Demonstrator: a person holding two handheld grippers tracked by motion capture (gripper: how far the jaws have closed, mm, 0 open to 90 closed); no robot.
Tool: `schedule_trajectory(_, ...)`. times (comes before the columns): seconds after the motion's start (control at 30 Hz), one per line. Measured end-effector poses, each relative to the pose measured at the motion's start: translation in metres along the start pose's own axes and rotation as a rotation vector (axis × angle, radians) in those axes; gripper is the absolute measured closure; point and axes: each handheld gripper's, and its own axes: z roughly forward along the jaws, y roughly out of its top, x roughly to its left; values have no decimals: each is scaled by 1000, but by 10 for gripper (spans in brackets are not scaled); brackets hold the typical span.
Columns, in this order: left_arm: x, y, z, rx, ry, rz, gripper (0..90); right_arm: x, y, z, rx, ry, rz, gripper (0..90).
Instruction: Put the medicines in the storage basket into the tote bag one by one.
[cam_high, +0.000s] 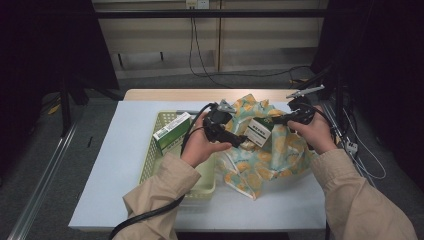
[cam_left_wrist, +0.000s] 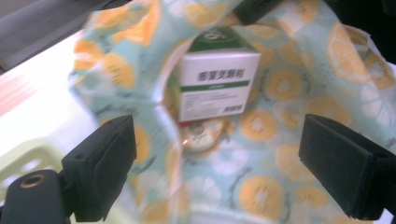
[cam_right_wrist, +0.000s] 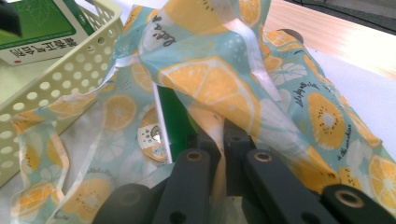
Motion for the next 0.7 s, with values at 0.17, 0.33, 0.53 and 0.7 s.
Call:
schedule_trajectory(0.17,16,-11,-24,-3,38,-12,108,2,0,1,0,6,-11,896)
schedule_trajectory(0.33,35,-25,-43,10,112,-45,104,4,0,2,-1,19,-11,896)
schedule_trajectory(0.53,60,-44,-59,22,143,-81,104,7,1,5,2,27,-15,896)
schedule_trajectory(0.7,76,-57,-68,24,176,-109,105,8,3,7,-1,35,-17,896)
